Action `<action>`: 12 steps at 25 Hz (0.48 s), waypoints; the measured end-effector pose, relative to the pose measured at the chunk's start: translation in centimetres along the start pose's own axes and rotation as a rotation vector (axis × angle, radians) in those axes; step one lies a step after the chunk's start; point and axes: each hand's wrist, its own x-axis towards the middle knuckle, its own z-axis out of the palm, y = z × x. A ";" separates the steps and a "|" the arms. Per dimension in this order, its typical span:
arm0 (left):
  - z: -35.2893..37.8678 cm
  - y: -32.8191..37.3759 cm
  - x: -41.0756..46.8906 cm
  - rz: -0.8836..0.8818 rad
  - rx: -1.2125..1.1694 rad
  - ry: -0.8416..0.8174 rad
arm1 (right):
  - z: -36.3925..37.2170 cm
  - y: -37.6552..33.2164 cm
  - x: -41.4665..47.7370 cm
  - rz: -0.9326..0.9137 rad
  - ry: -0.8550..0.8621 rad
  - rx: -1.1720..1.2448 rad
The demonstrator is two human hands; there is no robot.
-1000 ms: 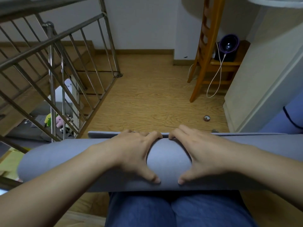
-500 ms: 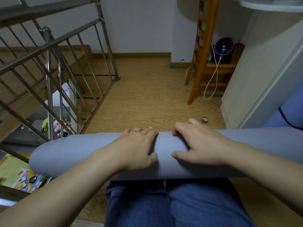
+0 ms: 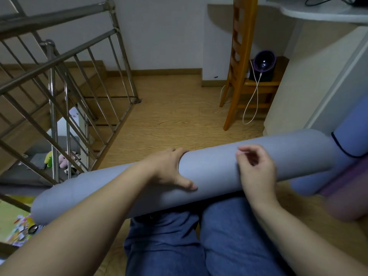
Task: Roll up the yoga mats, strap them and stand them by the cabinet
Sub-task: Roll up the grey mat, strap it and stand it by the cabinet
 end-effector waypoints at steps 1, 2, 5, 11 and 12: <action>-0.2 -0.3 0.3 -0.012 -0.047 -0.014 | 0.2 0.7 -0.2 0.188 0.135 0.107; -0.4 -0.5 0.7 -0.021 -0.078 -0.024 | 0.4 1.4 -0.4 0.380 0.226 0.224; -0.3 -1.5 1.5 -0.037 -0.150 -0.018 | 1.3 2.0 -0.4 0.928 0.222 0.624; -0.3 -3.8 0.7 -0.058 -0.314 0.100 | 3.4 0.5 1.2 1.132 -0.290 0.898; -0.9 -4.4 0.4 -0.050 -0.344 0.119 | 3.9 0.1 2.0 1.091 -0.341 0.913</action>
